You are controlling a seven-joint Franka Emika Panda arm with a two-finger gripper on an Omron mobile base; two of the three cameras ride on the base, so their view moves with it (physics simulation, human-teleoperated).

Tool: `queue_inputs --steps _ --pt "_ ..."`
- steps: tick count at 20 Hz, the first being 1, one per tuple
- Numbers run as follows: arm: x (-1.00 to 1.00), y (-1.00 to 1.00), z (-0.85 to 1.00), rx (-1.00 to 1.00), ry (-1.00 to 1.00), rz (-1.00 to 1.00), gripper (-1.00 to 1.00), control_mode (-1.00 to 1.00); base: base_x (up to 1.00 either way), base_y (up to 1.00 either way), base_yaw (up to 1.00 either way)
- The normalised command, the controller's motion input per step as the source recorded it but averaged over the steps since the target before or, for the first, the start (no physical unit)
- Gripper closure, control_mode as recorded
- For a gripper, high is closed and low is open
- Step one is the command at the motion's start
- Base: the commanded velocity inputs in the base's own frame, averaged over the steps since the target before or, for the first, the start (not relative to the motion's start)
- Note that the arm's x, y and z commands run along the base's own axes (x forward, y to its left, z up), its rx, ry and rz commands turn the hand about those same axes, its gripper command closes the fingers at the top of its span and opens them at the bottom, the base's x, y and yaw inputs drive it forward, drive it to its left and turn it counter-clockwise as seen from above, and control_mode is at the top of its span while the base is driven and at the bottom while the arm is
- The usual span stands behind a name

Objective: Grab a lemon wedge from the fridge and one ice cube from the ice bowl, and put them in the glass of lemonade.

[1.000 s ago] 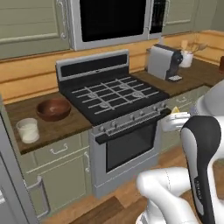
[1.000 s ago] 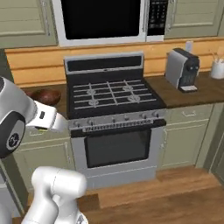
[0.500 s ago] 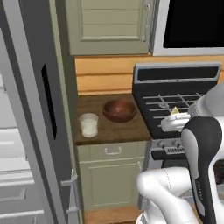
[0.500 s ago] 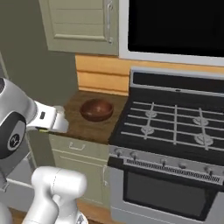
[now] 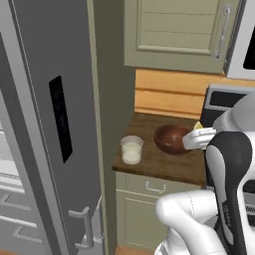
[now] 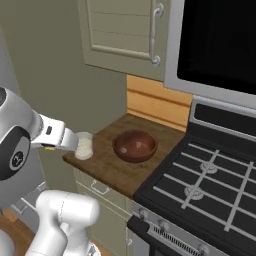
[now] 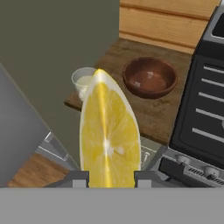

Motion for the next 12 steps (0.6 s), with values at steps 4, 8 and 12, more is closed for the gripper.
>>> queue_inputs --steps 4,8,12 --pt "0.0 0.0 0.0 0.0 0.0 0.0 1.0 1.0 0.31 -0.65 0.24" --pt "0.0 0.0 0.0 0.0 0.0 0.0 1.0 1.0 0.29 -0.1 0.06" --pt "0.0 0.0 0.0 0.0 0.0 0.0 1.0 1.0 0.47 0.09 0.0"
